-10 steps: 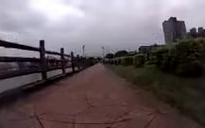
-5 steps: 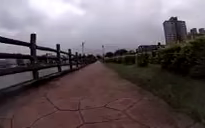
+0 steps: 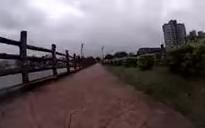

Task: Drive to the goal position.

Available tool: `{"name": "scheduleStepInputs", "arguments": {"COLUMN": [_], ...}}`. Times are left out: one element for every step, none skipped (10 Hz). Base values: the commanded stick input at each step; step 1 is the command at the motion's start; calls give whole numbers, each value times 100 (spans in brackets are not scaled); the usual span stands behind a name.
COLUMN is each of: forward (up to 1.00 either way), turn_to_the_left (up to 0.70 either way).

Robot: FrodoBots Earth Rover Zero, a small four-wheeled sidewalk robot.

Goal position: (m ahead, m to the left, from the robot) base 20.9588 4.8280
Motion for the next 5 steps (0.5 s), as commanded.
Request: {"name": "scheduleStepInputs", "arguments": {"forward": [100, 100, 100, 100, 100], "turn_to_the_left": [0, 13, 40, 40, 40]}}
